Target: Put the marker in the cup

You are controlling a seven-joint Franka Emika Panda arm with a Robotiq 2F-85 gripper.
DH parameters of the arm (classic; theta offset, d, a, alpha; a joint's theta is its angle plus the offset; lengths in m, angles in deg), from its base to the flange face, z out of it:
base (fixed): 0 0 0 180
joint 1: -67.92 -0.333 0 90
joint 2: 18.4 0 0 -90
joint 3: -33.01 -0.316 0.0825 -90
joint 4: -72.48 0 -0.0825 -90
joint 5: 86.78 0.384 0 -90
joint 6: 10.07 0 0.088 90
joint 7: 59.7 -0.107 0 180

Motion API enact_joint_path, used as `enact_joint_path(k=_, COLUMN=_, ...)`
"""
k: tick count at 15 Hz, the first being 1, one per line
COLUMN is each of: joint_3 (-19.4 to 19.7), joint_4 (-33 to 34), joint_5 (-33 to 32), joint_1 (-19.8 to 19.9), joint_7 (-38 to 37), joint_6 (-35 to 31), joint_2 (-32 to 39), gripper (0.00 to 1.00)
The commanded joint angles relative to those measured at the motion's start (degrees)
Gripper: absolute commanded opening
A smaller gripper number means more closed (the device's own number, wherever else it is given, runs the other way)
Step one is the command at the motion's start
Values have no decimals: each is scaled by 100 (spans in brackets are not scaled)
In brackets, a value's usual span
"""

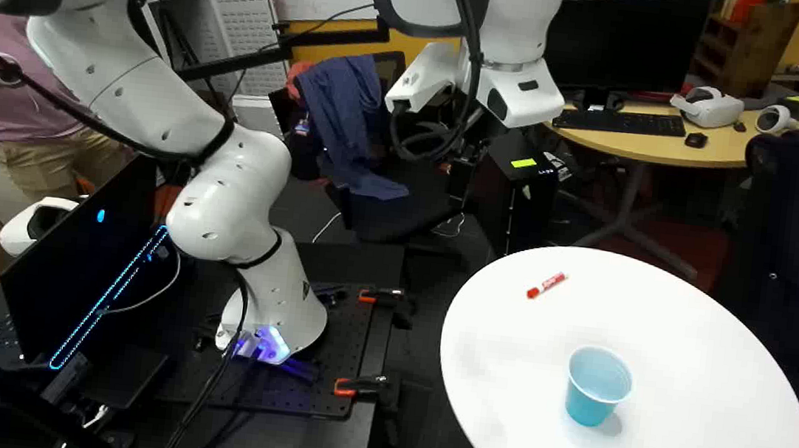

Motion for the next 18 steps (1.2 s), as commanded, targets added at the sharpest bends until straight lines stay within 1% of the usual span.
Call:
enact_joint_path(k=1, joint_3=-80, joint_4=11, joint_5=34, joint_1=96, joint_7=37, joint_6=19, joint_2=5, gripper=100)
enact_joint_path(k=7, joint_3=-80, joint_4=11, joint_5=34, joint_1=96, joint_7=37, joint_6=18, joint_2=5, gripper=100)
enact_joint_path(k=9, joint_3=-123, joint_4=6, joint_5=-58, joint_1=123, joint_7=8, joint_6=-100, joint_2=-8, gripper=100)
enact_joint_path(k=15, joint_3=-204, joint_4=187, joint_5=-453, joint_1=165, joint_7=94, joint_6=-727, joint_2=229, gripper=100)
enact_joint_path(k=18, joint_3=-226, joint_4=279, joint_5=-822, joint_1=107, joint_7=374, joint_6=-1139, joint_2=450, gripper=100)
